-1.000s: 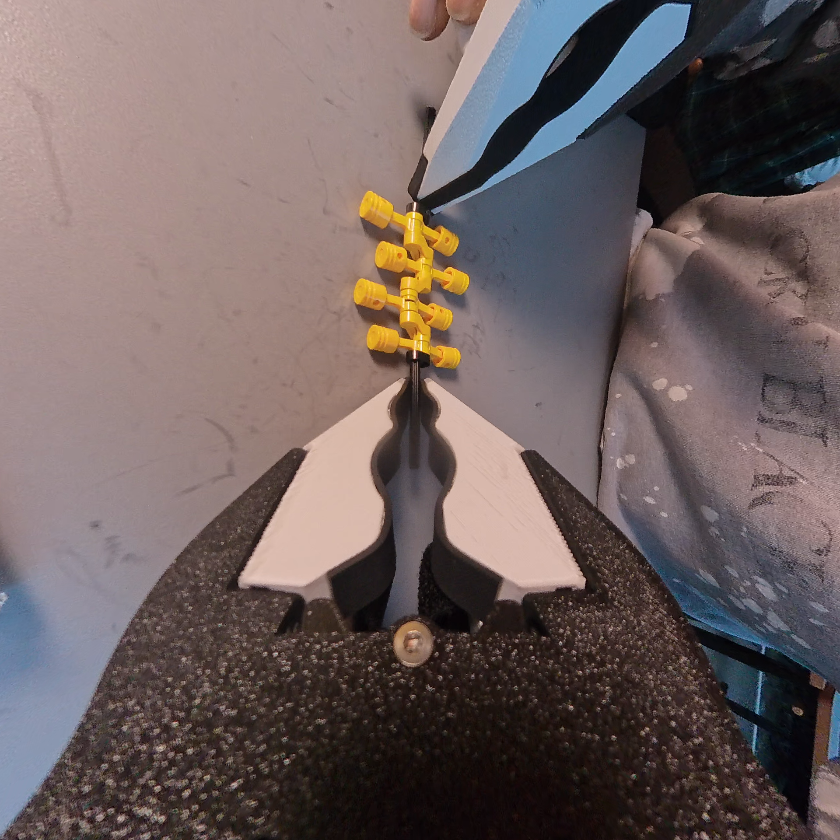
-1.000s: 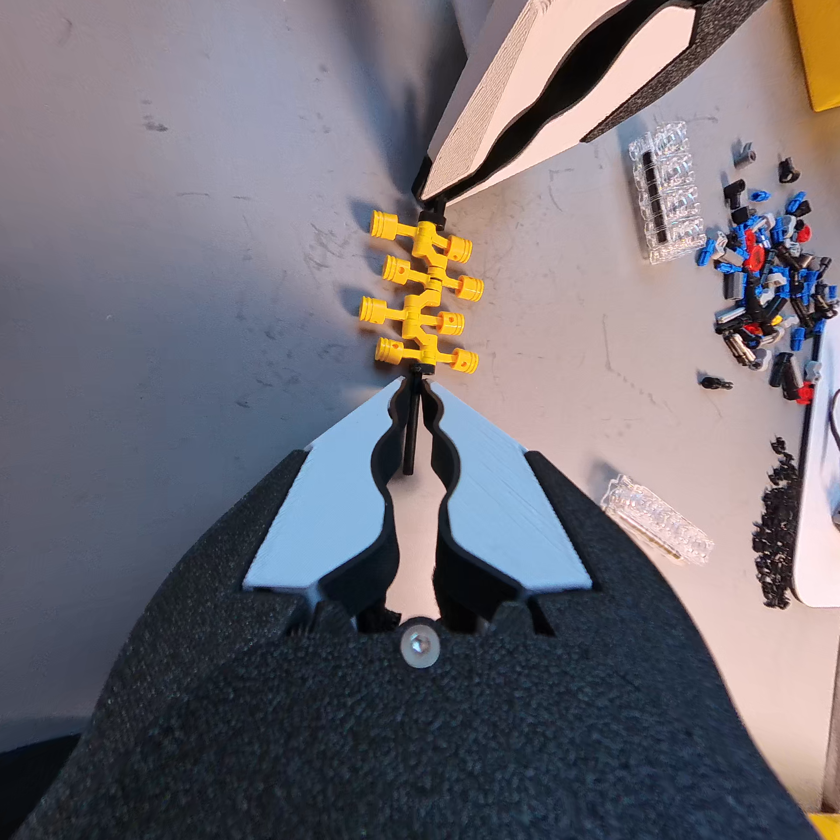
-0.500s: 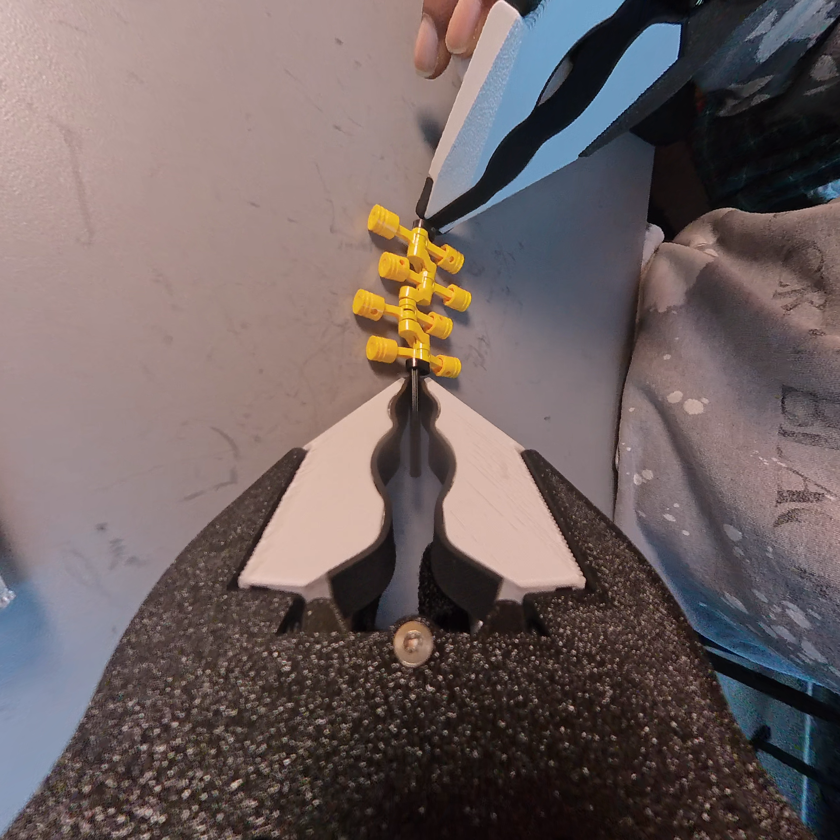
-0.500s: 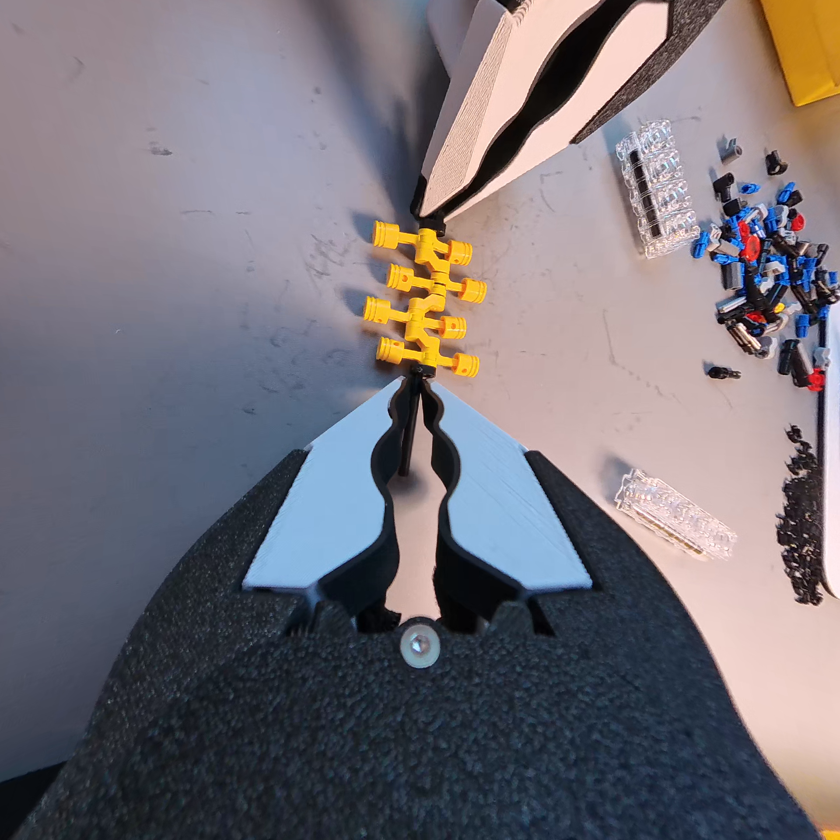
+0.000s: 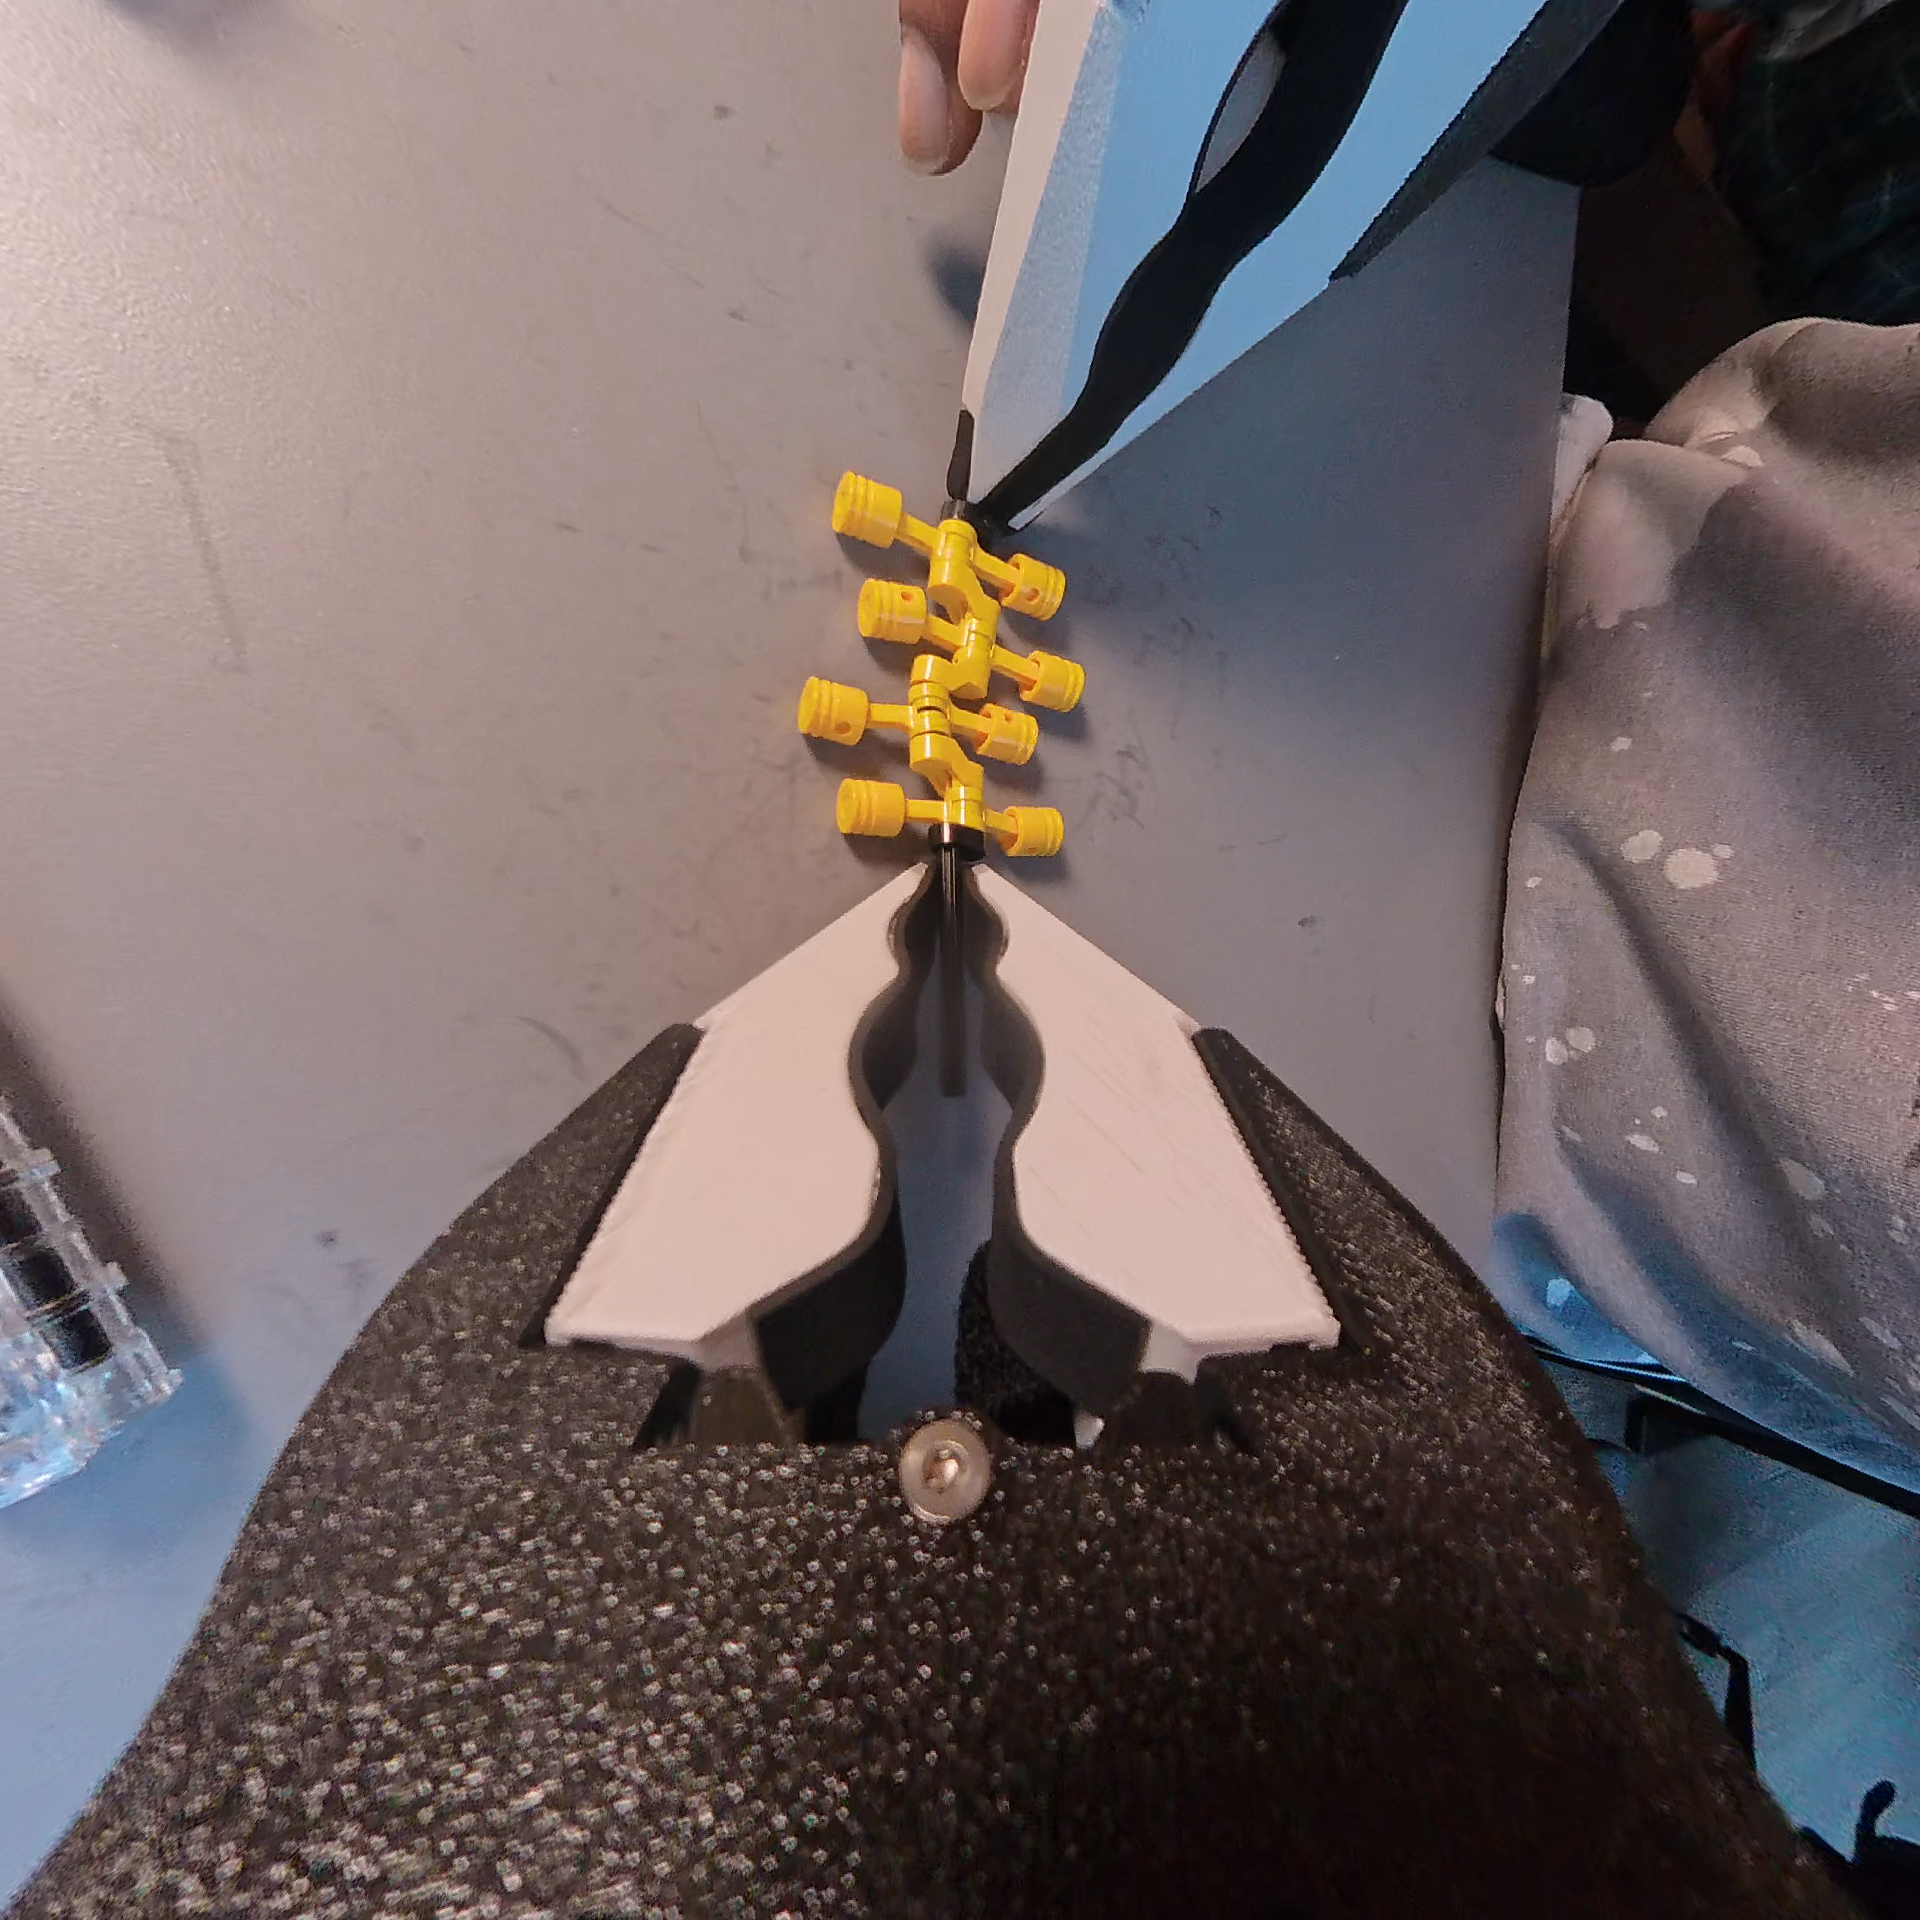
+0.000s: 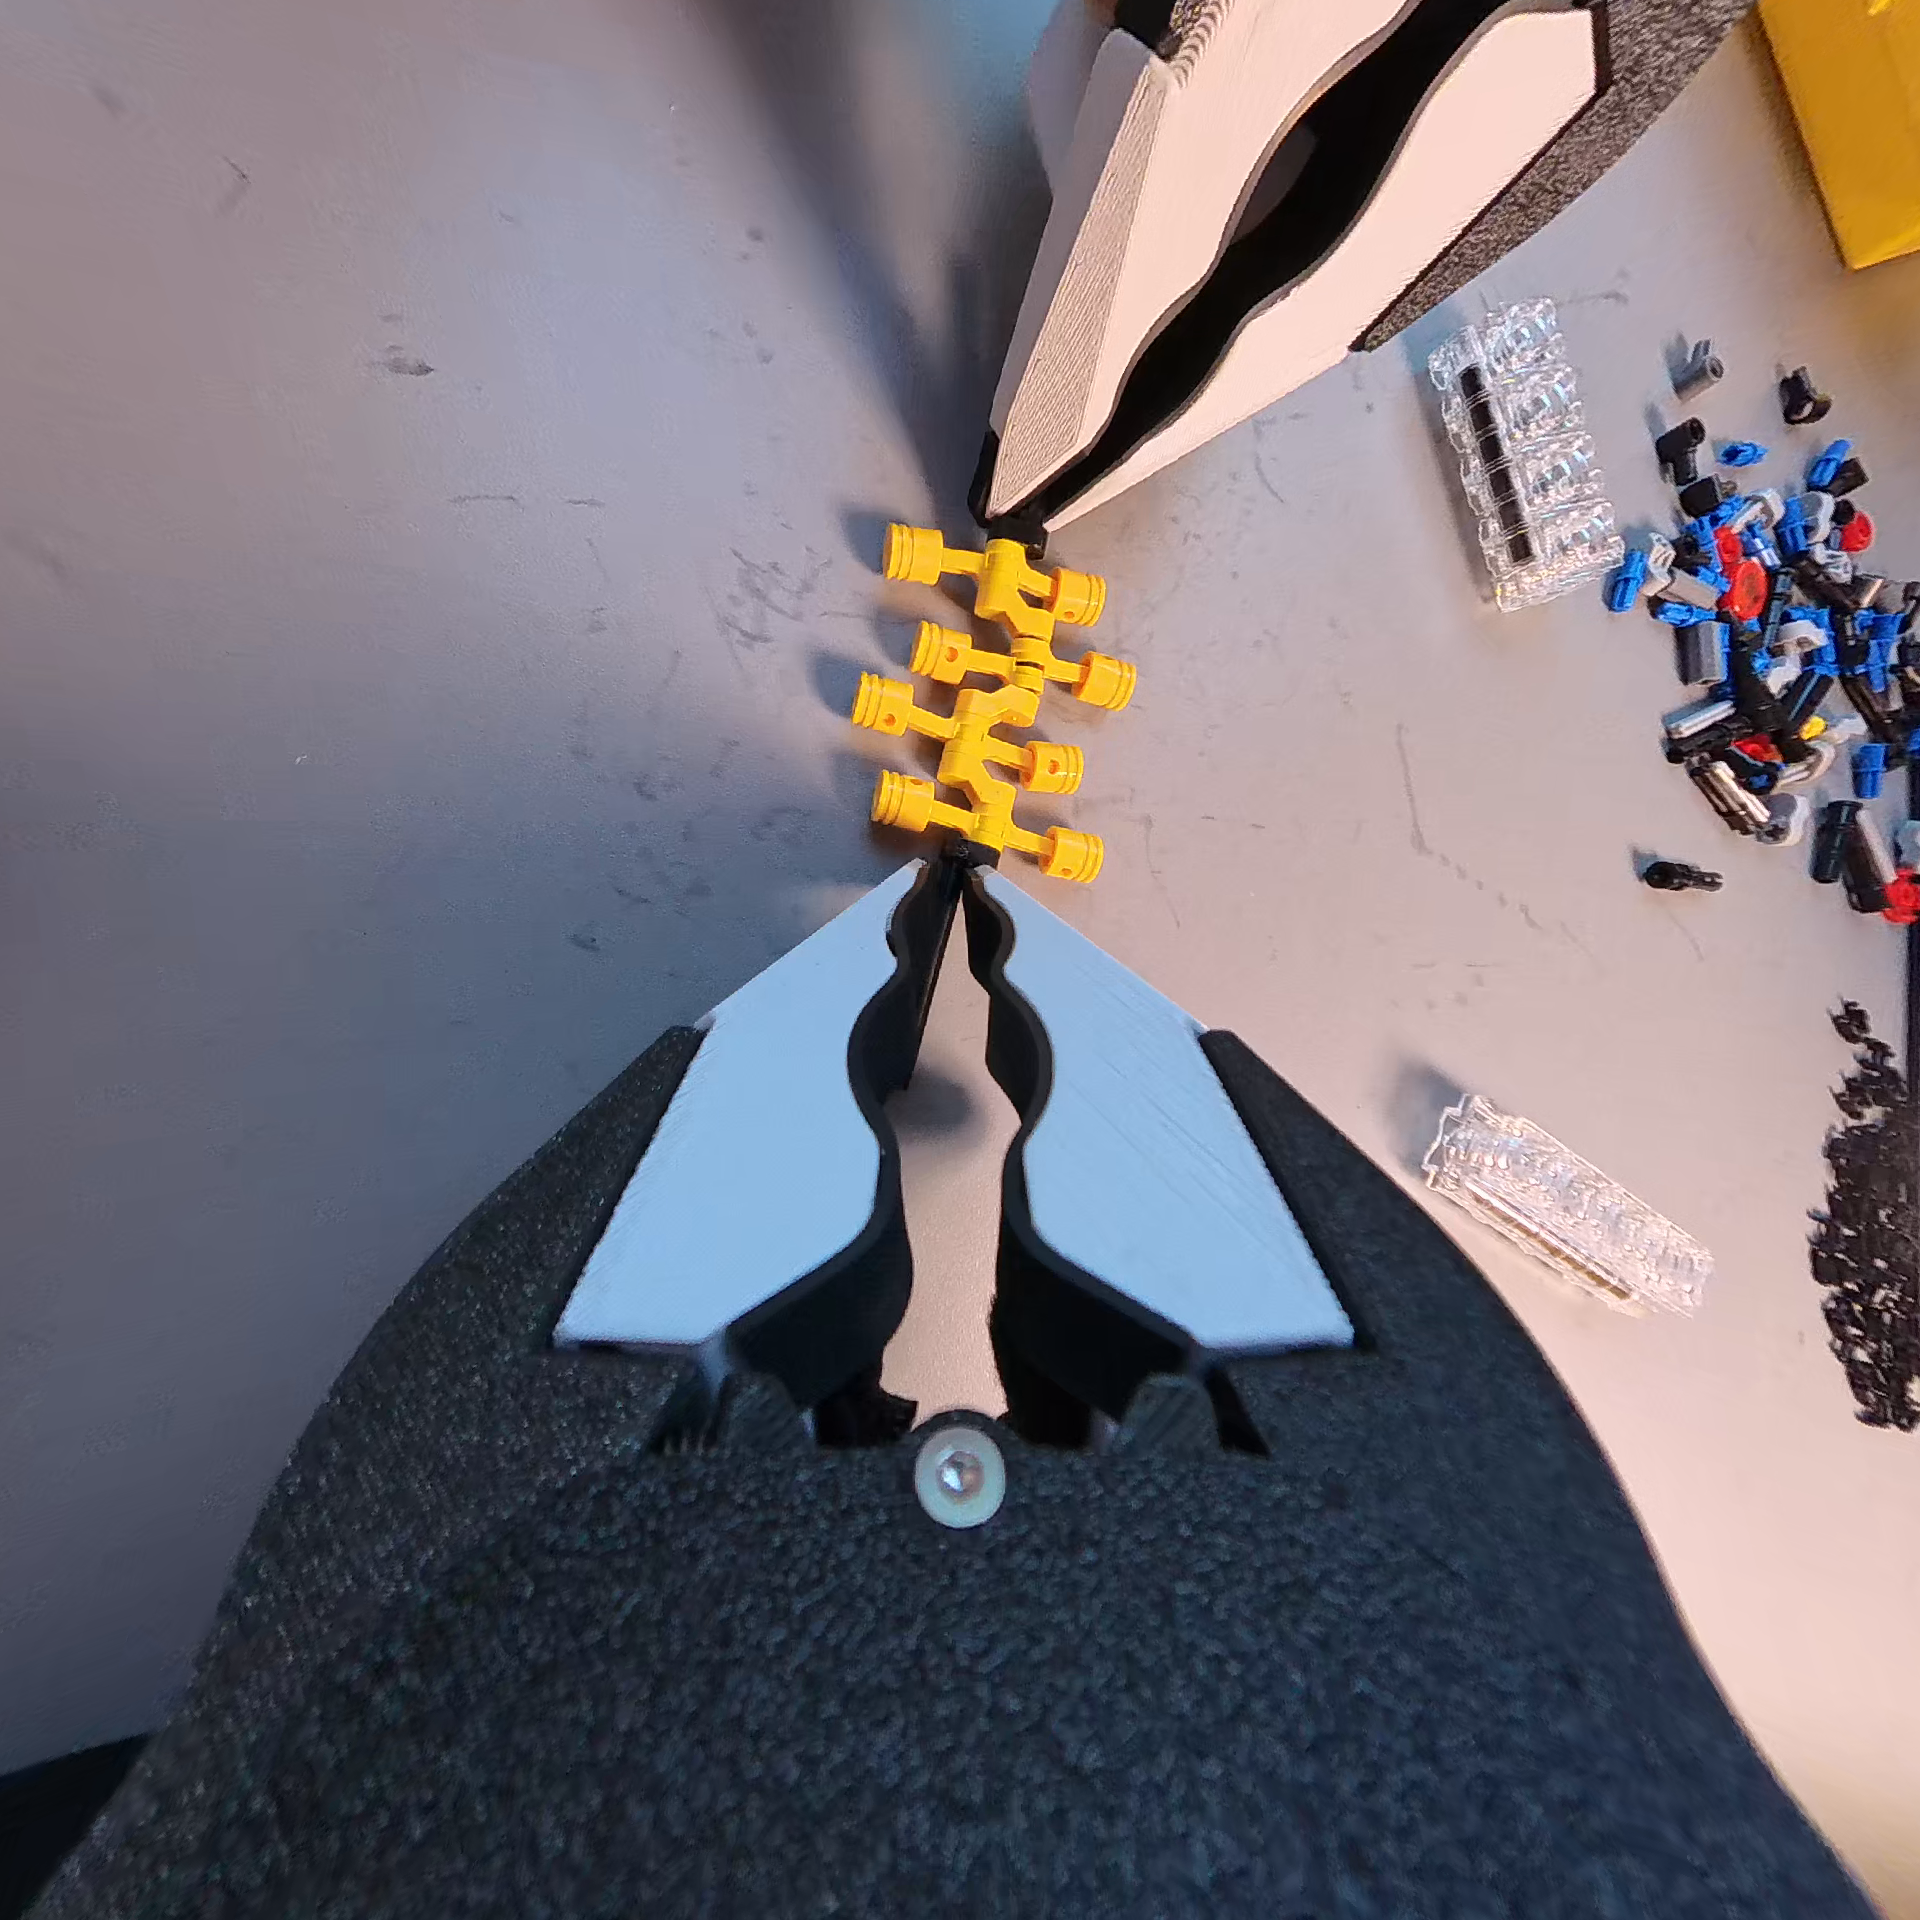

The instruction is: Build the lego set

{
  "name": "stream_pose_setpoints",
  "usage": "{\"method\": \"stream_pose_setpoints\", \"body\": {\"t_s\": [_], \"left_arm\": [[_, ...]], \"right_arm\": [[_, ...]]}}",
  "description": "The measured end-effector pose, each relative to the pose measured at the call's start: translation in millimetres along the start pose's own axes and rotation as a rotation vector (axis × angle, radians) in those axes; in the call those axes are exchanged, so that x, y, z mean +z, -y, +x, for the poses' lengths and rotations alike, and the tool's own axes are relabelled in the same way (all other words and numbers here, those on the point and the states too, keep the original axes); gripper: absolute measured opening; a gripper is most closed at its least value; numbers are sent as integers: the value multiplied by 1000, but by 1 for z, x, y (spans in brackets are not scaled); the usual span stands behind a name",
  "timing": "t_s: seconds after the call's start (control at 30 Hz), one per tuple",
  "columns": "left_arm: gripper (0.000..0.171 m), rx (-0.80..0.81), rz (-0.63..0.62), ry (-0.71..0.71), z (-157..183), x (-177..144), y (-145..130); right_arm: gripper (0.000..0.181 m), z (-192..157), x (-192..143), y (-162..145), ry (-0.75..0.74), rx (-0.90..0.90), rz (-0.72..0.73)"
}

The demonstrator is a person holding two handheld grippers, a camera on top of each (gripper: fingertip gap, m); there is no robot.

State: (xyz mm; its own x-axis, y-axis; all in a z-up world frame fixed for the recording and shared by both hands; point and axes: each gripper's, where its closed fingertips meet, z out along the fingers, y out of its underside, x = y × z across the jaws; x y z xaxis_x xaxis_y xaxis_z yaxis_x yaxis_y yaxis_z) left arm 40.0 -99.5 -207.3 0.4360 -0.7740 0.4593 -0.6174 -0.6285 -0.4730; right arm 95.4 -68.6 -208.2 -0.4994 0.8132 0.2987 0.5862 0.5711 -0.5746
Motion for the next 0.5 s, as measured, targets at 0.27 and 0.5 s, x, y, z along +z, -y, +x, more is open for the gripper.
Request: {"method": "stream_pose_setpoints", "body": {"t_s": [0.27, 0.5], "left_arm": [[3, 54, -32, 9, 1, 1, -1], [3, 118, -52, 39, 1, 1, -1]], "right_arm": [[3, -2, 0, 1, 40, 4, 33], [3, -1, 1, 1, 55, 12, 54]]}}
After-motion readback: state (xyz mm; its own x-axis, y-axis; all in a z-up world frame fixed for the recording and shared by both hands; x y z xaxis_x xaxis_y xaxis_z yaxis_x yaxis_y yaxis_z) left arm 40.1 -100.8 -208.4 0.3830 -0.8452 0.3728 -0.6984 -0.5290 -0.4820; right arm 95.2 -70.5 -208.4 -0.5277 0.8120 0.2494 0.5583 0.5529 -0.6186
